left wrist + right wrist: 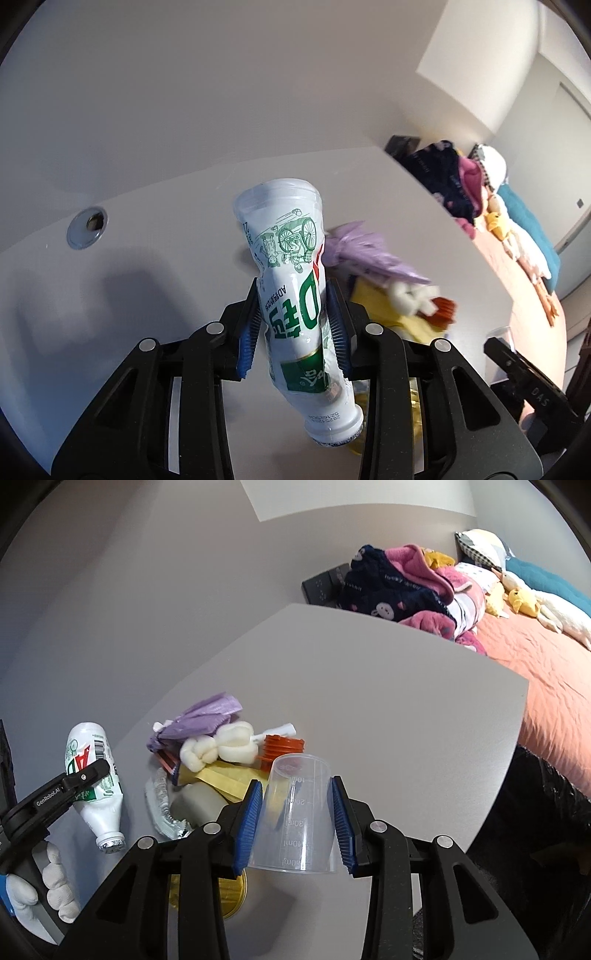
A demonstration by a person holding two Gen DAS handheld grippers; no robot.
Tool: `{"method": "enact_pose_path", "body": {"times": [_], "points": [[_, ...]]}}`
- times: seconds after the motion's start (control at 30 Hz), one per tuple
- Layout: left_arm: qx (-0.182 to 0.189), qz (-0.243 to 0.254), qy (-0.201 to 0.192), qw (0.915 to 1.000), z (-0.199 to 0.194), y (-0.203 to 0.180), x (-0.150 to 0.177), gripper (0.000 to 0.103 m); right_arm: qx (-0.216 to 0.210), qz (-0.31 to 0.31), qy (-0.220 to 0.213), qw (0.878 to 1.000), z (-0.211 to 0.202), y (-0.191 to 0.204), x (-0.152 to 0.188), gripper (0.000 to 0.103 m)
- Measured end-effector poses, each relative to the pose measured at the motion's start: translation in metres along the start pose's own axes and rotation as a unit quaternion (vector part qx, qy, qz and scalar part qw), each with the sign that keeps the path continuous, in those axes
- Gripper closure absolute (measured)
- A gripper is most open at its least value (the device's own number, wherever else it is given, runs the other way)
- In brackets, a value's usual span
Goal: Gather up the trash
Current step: 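Carry bottle and cup to the black bin and open both tools to drop them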
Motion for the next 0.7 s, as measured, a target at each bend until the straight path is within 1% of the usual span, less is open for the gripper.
{"method": "enact_pose_path", "body": {"times": [0.2, 0.37, 0.7], "points": [[0.016, 0.026, -0.009, 0.9995, -0.011, -0.025, 0.002, 0.070, -0.002, 0.003, -0.020, 1.000, -0.022, -0.006, 0.007, 0.064], [0.037, 0.053, -0.009, 0.9979, -0.015, -0.049, 0.007, 0.070, -0.001, 0.009, -0.035, 0.999, -0.041, -0.016, 0.016, 0.063], [0.077, 0.108, 0.000, 0.9912, -0.012, -0.104, 0.017, 0.070, 0.015, 0.038, -0.061, 0.997, -0.075, -0.045, 0.032, 0.063]]}}
Point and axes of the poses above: each gripper's, at about its wrist camera, not at the fingertips, and z roughly the way its jaws point, y to its left, x to its underside, the point moved 1 cm from there along z, roughly the way its jaws point, and after that the axes turned 14 degrees about y, right-handed, at the moved point
